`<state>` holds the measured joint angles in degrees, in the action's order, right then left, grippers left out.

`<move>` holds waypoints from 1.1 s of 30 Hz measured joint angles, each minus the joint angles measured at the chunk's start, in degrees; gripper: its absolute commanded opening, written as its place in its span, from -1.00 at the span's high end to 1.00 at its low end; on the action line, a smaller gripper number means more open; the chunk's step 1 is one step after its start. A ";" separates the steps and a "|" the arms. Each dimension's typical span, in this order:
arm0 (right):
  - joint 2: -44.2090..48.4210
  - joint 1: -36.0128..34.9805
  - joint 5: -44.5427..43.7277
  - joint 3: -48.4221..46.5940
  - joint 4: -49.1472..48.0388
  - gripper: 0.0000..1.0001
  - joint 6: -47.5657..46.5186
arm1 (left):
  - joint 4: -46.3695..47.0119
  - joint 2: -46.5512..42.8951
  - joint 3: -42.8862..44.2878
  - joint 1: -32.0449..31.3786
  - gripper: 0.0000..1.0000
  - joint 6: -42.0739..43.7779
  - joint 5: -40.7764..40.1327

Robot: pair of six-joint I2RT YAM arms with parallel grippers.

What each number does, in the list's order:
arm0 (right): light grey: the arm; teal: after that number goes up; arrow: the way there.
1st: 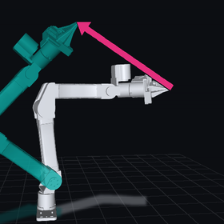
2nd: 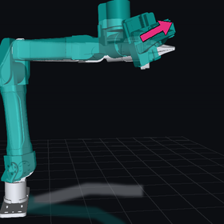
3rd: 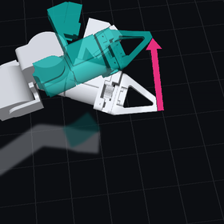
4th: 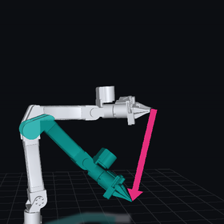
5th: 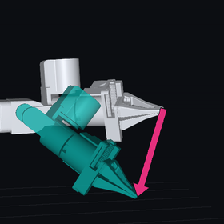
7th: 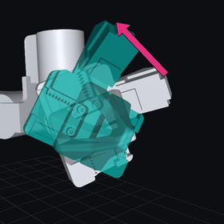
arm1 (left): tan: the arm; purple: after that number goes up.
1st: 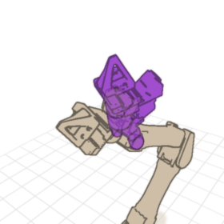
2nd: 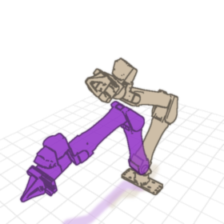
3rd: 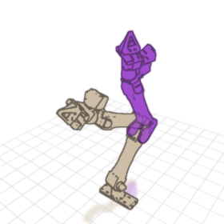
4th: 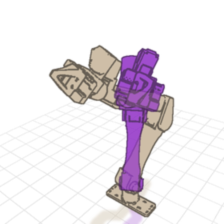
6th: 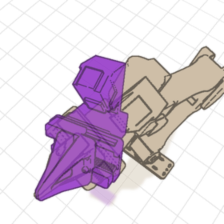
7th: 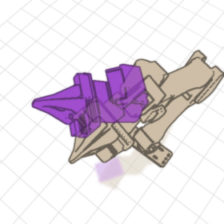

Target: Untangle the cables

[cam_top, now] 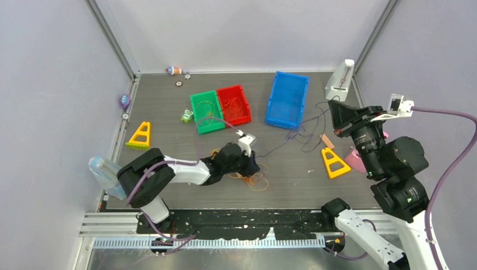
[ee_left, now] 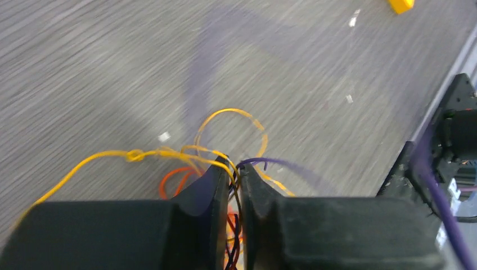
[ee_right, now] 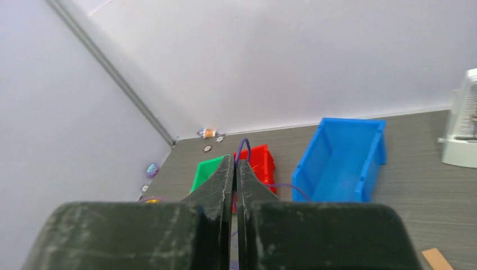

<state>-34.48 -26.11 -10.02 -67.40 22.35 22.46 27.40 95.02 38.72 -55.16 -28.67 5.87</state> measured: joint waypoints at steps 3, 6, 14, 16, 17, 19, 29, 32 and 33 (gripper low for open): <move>-0.02 0.00 -4.44 -0.24 0.37 0.89 -0.55 | 1.11 -3.50 -5.64 4.44 1.00 -2.08 1.62; -0.04 0.00 -8.09 -0.20 1.60 0.90 -1.36 | 3.85 -8.46 -12.35 12.63 1.00 -4.72 5.01; -0.15 0.00 -17.05 4.37 3.89 0.90 -2.21 | -5.79 -29.31 -18.27 26.10 1.00 -6.25 7.32; -0.35 0.00 -18.78 6.93 4.68 0.89 -2.16 | -10.49 -35.98 -18.27 27.82 1.00 -5.88 5.88; -0.46 0.00 -19.58 7.89 5.22 0.90 -2.08 | -12.81 -39.54 -18.27 28.85 1.00 -5.81 4.74; -0.87 0.02 -22.18 10.12 6.80 0.89 -1.46 | -16.98 -45.55 -18.27 30.75 1.00 -5.84 2.21; -1.79 0.52 -31.82 19.61 12.20 0.90 4.94 | -33.57 -64.35 -18.29 39.78 1.00 -8.46 -8.59; -1.79 0.96 -32.74 21.81 13.20 0.90 6.62 | -36.63 -68.15 -18.29 41.46 1.00 -8.66 -10.54; -1.68 1.18 -32.79 22.73 13.29 0.90 7.34 | -37.40 -69.05 -18.29 42.18 1.00 -8.63 -11.06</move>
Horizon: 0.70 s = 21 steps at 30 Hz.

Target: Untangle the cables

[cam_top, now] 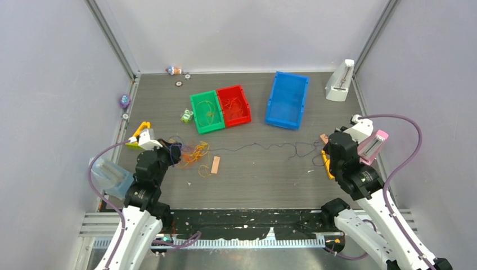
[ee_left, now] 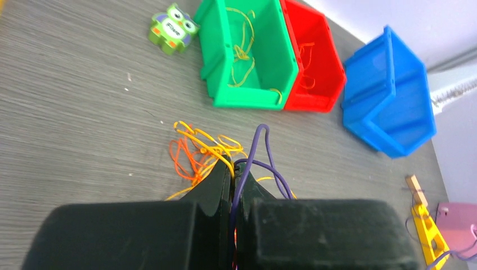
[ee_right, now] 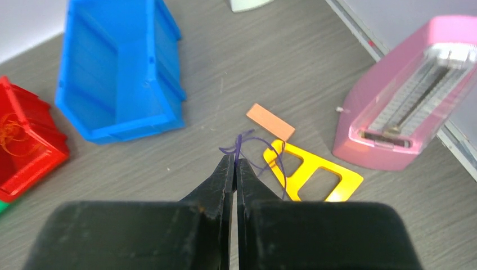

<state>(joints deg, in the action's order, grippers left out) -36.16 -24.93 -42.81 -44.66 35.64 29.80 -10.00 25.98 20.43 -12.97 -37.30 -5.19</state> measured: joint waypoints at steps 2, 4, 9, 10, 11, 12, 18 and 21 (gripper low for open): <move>0.55 0.31 0.44 2.27 0.09 0.89 1.27 | -0.70 -1.44 0.02 1.40 1.00 0.02 -0.66; 0.94 0.42 2.01 4.52 -0.20 0.89 2.12 | -1.51 -1.36 0.13 2.93 1.00 0.20 -0.81; 1.03 0.42 8.28 10.67 -1.36 0.89 3.58 | -4.52 0.68 1.01 4.13 1.00 0.31 -1.22; 0.98 0.42 9.18 11.43 -1.31 0.89 3.74 | -4.85 0.81 1.31 4.33 1.00 0.26 -1.25; 0.87 0.42 9.97 12.04 -1.40 0.90 3.85 | -5.09 0.81 1.55 4.63 1.00 0.20 -1.27; 0.83 0.42 10.73 12.55 -1.57 0.90 3.96 | -5.22 0.81 1.68 4.96 1.00 0.13 -1.31; 0.33 0.42 17.05 14.38 -4.63 0.90 3.32 | -5.14 1.66 1.86 6.32 1.00 -0.48 -1.01; -0.52 0.72 18.32 14.67 -5.20 0.90 3.91 | -5.44 2.10 1.86 7.48 1.00 -1.73 -1.01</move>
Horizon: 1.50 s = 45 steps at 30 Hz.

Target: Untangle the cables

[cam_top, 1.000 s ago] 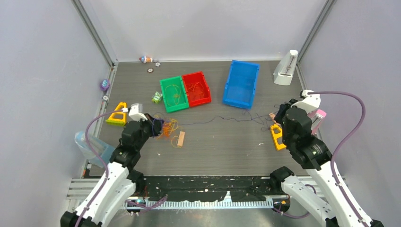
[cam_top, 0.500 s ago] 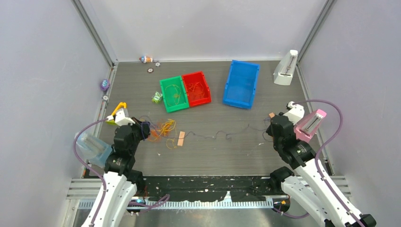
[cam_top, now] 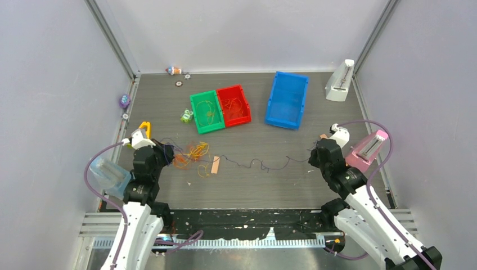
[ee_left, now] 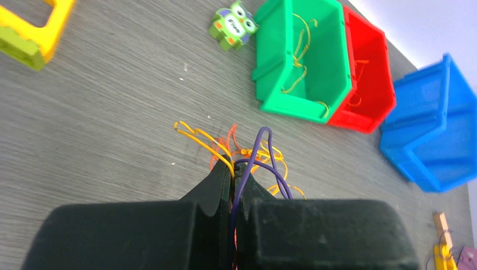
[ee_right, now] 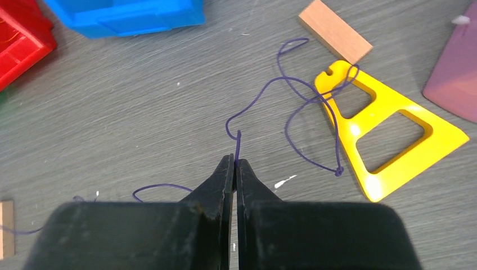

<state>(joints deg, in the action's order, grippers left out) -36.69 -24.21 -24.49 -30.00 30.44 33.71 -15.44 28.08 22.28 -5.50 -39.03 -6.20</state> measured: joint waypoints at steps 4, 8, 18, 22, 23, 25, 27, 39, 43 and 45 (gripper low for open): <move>-0.31 3.54 -2.51 0.02 1.57 0.90 2.93 | -1.70 -0.22 0.48 3.67 1.00 -1.38 -1.01; 2.58 7.78 -9.22 0.00 5.70 0.89 7.37 | -2.78 -0.22 1.70 4.17 1.00 -2.23 -2.36; 15.37 8.59 -28.00 0.00 16.28 0.89 19.78 | -7.74 -0.20 3.02 4.17 1.00 -4.22 -8.76; 18.93 8.59 -33.38 0.00 21.35 0.89 26.47 | -10.47 -0.20 4.42 4.20 1.00 -6.73 -13.35; 19.93 8.59 -34.29 0.00 22.25 0.89 27.71 | -11.08 -0.20 4.61 4.20 1.00 -7.32 -14.29; 21.68 8.59 -35.45 0.00 23.10 0.89 29.05 | -11.91 -0.22 4.61 4.28 1.00 -8.39 -15.54; 23.21 8.59 -35.78 0.00 22.88 0.89 28.24 | -12.33 -0.22 4.59 4.31 1.00 -8.81 -15.89; 11.69 8.70 5.03 0.74 -4.87 0.89 -0.39 | -3.02 11.28 9.68 -1.46 -0.98 2.67 9.33; 4.35 8.70 16.00 -3.65 -8.04 0.89 -4.02 | -4.68 13.51 14.60 -12.85 -0.99 6.67 6.12; 2.05 8.68 20.48 -6.19 -9.16 0.89 -5.33 | -4.44 14.64 16.48 -17.00 -0.99 8.85 5.68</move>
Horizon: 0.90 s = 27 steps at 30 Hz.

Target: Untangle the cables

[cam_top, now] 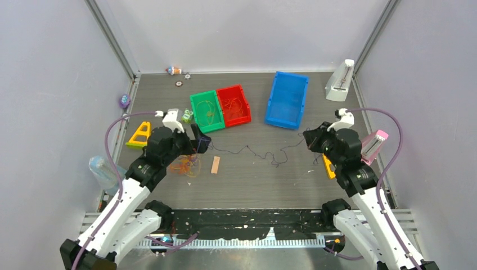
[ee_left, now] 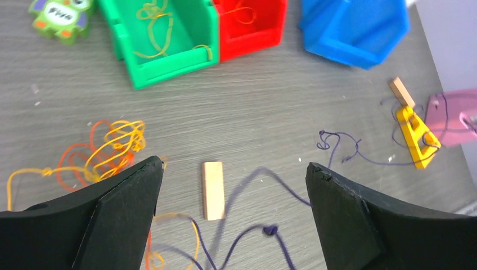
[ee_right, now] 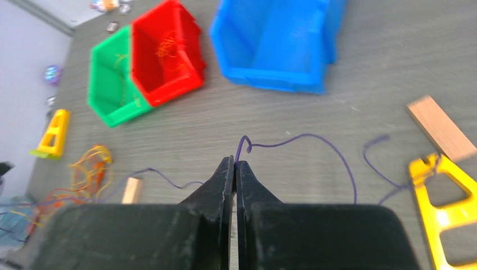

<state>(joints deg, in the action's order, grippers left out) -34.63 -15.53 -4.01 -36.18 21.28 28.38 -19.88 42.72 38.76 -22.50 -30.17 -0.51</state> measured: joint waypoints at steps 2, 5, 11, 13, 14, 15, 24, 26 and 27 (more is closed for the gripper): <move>-1.44 0.02 3.80 -2.89 -0.57 0.89 -1.11 | 1.20 1.86 1.09 -2.40 -0.99 2.21 1.29; -2.67 0.00 7.82 -7.06 -0.74 0.89 -2.40 | 1.25 5.46 2.38 -4.90 -0.99 4.48 0.85; -3.65 0.00 11.02 -14.40 0.17 0.89 -4.33 | -5.38 12.50 8.37 -7.10 -0.99 7.89 -7.21; -3.69 0.00 10.99 -16.41 0.68 0.89 -4.74 | -9.51 15.69 12.44 -7.10 -0.99 8.76 -8.41; -3.96 0.00 10.86 -17.14 0.94 0.89 -4.98 | -11.78 17.88 14.99 -7.10 -0.99 9.42 -8.70; -4.02 0.00 10.73 -17.68 1.14 0.89 -5.22 | -14.49 20.48 17.84 -7.13 -0.99 9.79 -8.90; -5.53 0.00 7.43 -18.88 3.61 0.89 -6.73 | -36.26 34.97 27.47 -10.45 -0.99 13.14 -10.54; -5.90 0.02 6.80 -18.88 4.15 0.89 -7.10 | -38.58 33.73 27.45 -10.54 -0.99 13.92 -9.73; -6.05 0.00 6.54 -18.88 4.37 0.89 -7.30 | -39.17 32.85 27.50 -10.54 -0.99 14.25 -8.79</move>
<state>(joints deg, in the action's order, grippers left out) -40.69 -15.53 2.52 -55.07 25.65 21.08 -59.05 75.57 66.26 -33.04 -15.92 -9.30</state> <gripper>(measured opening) 0.070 0.994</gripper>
